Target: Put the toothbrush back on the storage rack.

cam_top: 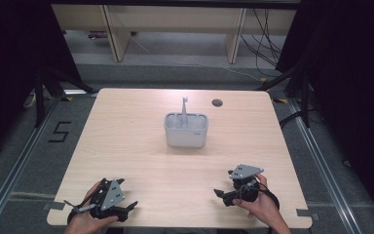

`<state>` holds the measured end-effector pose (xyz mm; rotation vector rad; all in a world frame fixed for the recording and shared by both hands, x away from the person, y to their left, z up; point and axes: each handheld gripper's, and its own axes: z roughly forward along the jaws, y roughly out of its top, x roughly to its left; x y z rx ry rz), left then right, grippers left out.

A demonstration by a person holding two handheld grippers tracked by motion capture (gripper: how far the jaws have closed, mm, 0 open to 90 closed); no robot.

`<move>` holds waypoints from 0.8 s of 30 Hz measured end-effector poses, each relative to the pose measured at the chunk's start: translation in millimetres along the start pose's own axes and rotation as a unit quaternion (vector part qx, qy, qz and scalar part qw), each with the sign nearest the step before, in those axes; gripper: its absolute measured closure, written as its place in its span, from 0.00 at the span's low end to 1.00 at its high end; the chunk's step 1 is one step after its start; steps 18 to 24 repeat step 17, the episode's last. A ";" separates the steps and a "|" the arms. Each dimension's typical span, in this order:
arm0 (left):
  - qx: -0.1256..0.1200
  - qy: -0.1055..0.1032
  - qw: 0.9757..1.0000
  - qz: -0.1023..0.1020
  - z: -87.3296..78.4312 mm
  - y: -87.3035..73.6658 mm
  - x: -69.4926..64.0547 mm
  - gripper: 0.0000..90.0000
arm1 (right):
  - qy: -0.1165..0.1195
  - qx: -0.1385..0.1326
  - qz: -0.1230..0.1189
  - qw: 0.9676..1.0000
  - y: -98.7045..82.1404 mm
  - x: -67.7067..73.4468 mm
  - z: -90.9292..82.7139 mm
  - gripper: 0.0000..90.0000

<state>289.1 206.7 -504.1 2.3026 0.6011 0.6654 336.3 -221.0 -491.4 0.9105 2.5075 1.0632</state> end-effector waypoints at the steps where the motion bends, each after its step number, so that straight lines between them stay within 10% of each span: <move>1: 0.001 -0.002 1.000 0.000 -0.3 0.1 0.2 0.17 | -0.002 0.002 0.009 1.000 -0.4 1.4 -0.8 0.18; 24: 0.003 -0.002 1.000 0.005 -1.0 0.2 0.9 0.17 | -0.011 -0.002 -0.005 1.000 -0.7 -0.1 -0.2 0.18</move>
